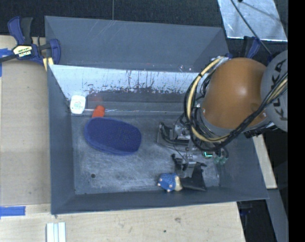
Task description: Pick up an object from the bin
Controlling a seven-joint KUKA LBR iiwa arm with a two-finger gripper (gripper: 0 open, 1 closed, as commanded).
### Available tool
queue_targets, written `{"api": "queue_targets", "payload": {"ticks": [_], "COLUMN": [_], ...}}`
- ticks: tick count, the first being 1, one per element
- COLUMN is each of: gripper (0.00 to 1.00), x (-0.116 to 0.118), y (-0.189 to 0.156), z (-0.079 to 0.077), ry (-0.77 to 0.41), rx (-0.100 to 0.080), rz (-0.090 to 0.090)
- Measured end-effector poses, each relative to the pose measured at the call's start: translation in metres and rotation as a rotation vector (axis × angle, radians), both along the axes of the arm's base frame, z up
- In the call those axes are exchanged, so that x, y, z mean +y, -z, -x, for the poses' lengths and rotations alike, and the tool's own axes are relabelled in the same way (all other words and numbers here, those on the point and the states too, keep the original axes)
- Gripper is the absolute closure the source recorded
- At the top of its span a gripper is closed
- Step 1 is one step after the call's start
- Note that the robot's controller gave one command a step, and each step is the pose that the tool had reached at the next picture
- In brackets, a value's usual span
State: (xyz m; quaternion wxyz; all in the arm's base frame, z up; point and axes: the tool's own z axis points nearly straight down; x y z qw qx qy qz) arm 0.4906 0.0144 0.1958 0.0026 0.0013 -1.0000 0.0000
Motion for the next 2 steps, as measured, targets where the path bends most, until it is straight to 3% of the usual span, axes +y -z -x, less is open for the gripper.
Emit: {"api": "queue_targets", "payload": {"ticks": [1, 2], "gripper": [0.00, 0.00], "x": [-0.061, -0.079], "y": [0.097, 0.121], "z": [-0.018, 0.001], "ry": [-0.231, -0.558], "rx": [-0.014, -0.018], "rz": [-0.006, -0.005]}}
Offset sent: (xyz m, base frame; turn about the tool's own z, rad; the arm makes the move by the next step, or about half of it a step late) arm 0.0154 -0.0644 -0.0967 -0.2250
